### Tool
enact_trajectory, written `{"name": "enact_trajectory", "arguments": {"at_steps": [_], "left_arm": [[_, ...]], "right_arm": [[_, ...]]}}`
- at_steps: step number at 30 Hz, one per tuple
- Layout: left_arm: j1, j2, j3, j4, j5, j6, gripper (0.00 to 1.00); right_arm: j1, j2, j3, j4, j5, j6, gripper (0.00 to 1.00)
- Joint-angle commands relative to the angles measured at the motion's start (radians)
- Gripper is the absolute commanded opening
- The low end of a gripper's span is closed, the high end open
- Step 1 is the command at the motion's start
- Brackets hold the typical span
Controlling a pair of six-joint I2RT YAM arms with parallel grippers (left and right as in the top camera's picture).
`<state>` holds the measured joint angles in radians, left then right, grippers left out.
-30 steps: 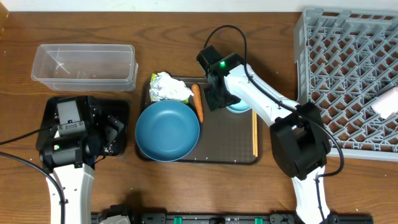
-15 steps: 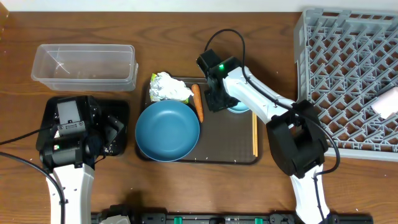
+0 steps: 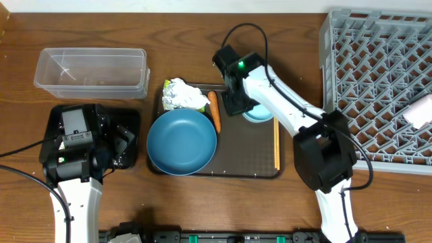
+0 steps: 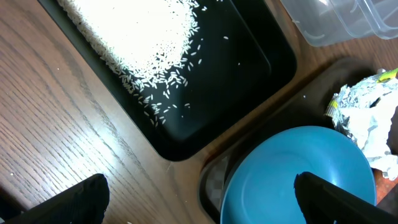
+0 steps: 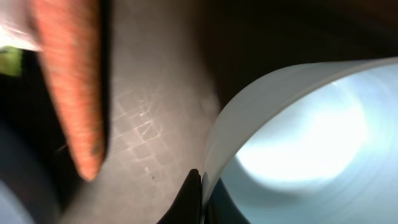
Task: Sort waste into correct bins and load items into the dishwasher rack
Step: 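Lift the light-blue bowl with the right gripper into the dish rack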
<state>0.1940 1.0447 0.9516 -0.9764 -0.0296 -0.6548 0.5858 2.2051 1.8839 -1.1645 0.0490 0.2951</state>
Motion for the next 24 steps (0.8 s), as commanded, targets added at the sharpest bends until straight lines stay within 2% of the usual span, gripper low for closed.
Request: {"name": "enact_trajectory", "arguments": {"at_steps": [1,8,13,16,21,24], "left_arm": [[0.004,0.002,0.021,-0.003,-0.008,-0.005,0.98],[0.004,0.002,0.021,-0.003,-0.008,-0.005,0.98],[0.004,0.002,0.021,-0.003,-0.008,-0.005,0.98],[0.004,0.002,0.021,-0.003,-0.008,-0.005,0.98],[0.004,0.002,0.021,-0.003,-0.008,-0.006,0.98],[0.004,0.002,0.021,-0.003,-0.008,-0.005,0.98]], "right_arm": [[-0.027,-0.084,0.083,-0.028,0.006,-0.042,0.01],[-0.188,-0.222,0.181,-0.027,-0.057,-0.163,0.01],[-0.455,-0.301,0.185,0.093,-0.444,-0.285,0.01],[-0.668,-0.299,0.181,0.18,-0.734,-0.293,0.01],[-0.923,-0.259,0.18,0.301,-1.027,-0.293,0.01],[-1.032,-0.216,0.18,0.366,-1.134,-0.293,0.01]]}}
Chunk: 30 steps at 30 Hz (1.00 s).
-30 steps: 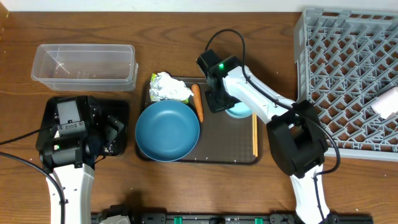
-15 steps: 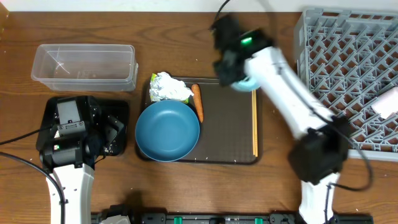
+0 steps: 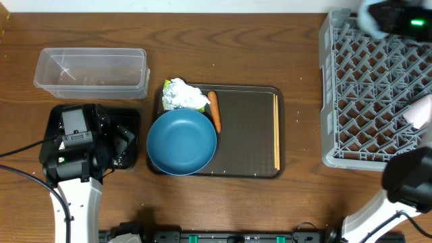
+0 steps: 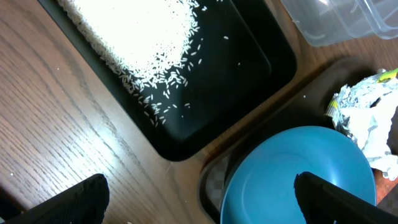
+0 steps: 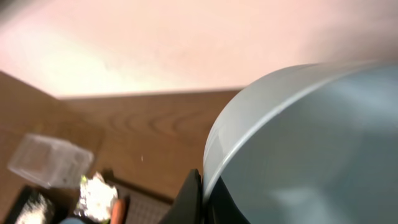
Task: Sort waste into correct bins and load items into the dishwasher rack
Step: 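Lift the light-blue bowl with the right gripper into the dish rack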
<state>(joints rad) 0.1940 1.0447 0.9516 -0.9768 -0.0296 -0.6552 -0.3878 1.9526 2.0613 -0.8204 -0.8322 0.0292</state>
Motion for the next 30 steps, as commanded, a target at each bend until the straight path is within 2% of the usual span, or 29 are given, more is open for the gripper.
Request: {"name": "enact_trajectory", "arguments": {"at_steps": [1,5,14,22,30], "left_arm": [[0.004,0.002,0.021,-0.003,-0.008,-0.005,0.98],[0.004,0.002,0.021,-0.003,-0.008,-0.005,0.98],[0.004,0.002,0.021,-0.003,-0.008,-0.005,0.98],[0.004,0.002,0.021,-0.003,-0.008,-0.005,0.98],[0.004,0.002,0.021,-0.003,-0.008,-0.005,0.98]], "right_arm": [[-0.085,0.054,0.003,0.031,-0.276,-0.027,0.01],[-0.159,0.137,0.003,0.049,-0.392,-0.057,0.01],[-0.252,0.332,0.003,0.238,-0.711,-0.041,0.02],[-0.247,0.459,0.003,0.226,-0.725,0.001,0.03],[-0.268,0.47,0.003,0.223,-0.677,0.043,0.04]]}}
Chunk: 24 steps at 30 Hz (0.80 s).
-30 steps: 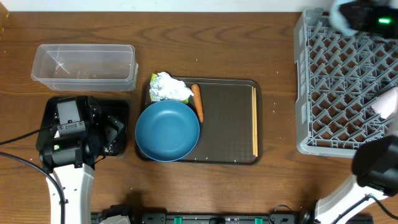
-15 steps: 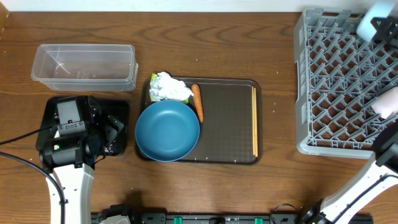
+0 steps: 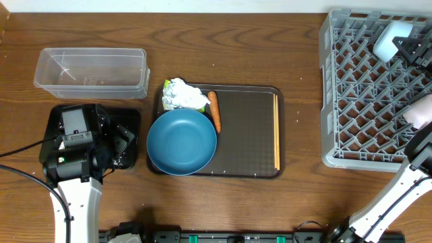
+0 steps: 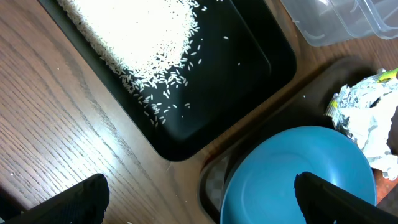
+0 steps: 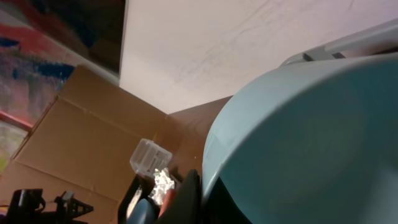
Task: Sort waste into correct bins and load items into the dishwasher rack
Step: 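Lift the light-blue bowl with the right gripper into the dish rack, then release the bowl and move the right gripper back to the brown tray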
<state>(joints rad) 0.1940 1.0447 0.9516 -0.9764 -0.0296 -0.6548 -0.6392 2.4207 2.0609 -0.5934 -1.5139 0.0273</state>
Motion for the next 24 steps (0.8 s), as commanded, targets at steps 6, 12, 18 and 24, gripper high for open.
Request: {"name": "enact_trajectory", "arguments": {"at_steps": [6,12,18,24], "left_arm": [[0.004,0.002,0.021,-0.003,-0.008,-0.005,0.98],[0.004,0.002,0.021,-0.003,-0.008,-0.005,0.98],[0.004,0.002,0.021,-0.003,-0.008,-0.005,0.98],[0.004,0.002,0.021,-0.003,-0.008,-0.005,0.98]], "right_arm": [[-0.045,0.002,0.003,-0.124,0.165,0.049,0.06],[-0.088,-0.001,0.003,-0.237,0.351,0.027,0.07],[-0.125,-0.003,0.004,-0.309,0.411,0.0,0.11],[-0.146,-0.051,0.006,-0.334,0.421,0.002,0.2]]}}
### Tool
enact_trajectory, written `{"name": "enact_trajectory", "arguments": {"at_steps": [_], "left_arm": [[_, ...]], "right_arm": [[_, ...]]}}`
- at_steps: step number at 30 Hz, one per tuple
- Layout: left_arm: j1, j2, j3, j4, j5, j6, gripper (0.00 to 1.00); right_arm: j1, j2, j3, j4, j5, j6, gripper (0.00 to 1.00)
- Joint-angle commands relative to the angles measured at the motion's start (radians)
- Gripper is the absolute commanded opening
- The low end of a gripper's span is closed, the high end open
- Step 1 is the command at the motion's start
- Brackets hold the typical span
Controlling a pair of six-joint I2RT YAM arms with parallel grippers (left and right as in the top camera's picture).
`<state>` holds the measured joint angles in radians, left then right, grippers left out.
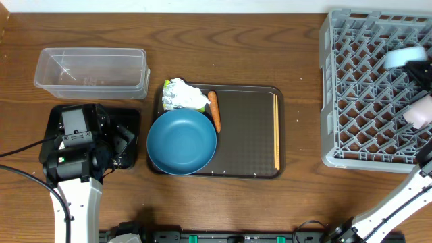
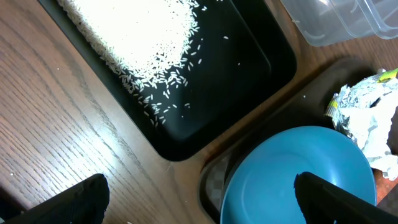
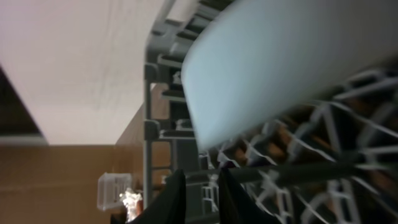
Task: Sort waste into correct bins and load items into the dishwasher rack
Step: 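Release the bowl and move the right gripper back to the brown tray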
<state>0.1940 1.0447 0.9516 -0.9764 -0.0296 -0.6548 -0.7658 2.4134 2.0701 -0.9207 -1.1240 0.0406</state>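
Observation:
A pale blue bowl [image 1: 403,56] stands on edge in the grey dishwasher rack [image 1: 364,88]; the right wrist view shows this bowl [image 3: 286,62] just beyond my right gripper [image 3: 200,193]. That gripper is open, with only rack bars between its fingers. On the brown tray [image 1: 250,152] remain a blue plate [image 1: 181,142], a carrot [image 1: 214,111], a crumpled foil ball [image 1: 182,94] and chopsticks [image 1: 276,131]. My left gripper [image 2: 199,202] hangs open and empty over the table between the black bin [image 2: 249,68] and the blue plate [image 2: 298,174].
The black bin holds spilled white rice [image 2: 137,37]. A clear plastic container [image 1: 91,71] stands at the back left. A pink cup [image 1: 420,109] lies in the rack at the right edge, close to the right arm.
My right gripper was shut on the bowl's rim over the rack's far right corner. Now it is open, and the bowl stands in the rack lower down. The left arm is unmoved.
My right gripper was shut on the pale blue bowl's rim on the tray beside the carrot. Then it held the bowl high above the rack's back corner, then lower over the rack. Now the bowl stands in the rack and the gripper is off it.

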Motion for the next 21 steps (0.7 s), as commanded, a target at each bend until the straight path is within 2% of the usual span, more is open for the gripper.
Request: {"name": "enact_trajectory", "arguments": {"at_steps": [1,8,13,17,19,21], "left_arm": [[0.004,0.002,0.021,-0.003,-0.008,-0.005,0.98],[0.004,0.002,0.021,-0.003,-0.008,-0.005,0.98],[0.004,0.002,0.021,-0.003,-0.008,-0.005,0.98],[0.004,0.002,0.021,-0.003,-0.008,-0.005,0.98],[0.004,0.002,0.021,-0.003,-0.008,-0.005,0.98],[0.004,0.002,0.021,-0.003,-0.008,-0.005,0.98]], "right_arm": [[-0.019,-0.068,-0.003,-0.013,0.058,-0.003,0.23],[-0.008,-0.304,-0.003,-0.055,0.341,0.087,0.31],[0.029,-0.496,-0.003,-0.064,0.361,0.157,0.32],[0.099,-0.614,-0.003,-0.074,0.357,0.176,0.36],[0.159,-0.663,-0.003,-0.085,0.357,0.176,0.52],[0.232,-0.695,-0.003,-0.103,0.359,0.169,0.54]]}}
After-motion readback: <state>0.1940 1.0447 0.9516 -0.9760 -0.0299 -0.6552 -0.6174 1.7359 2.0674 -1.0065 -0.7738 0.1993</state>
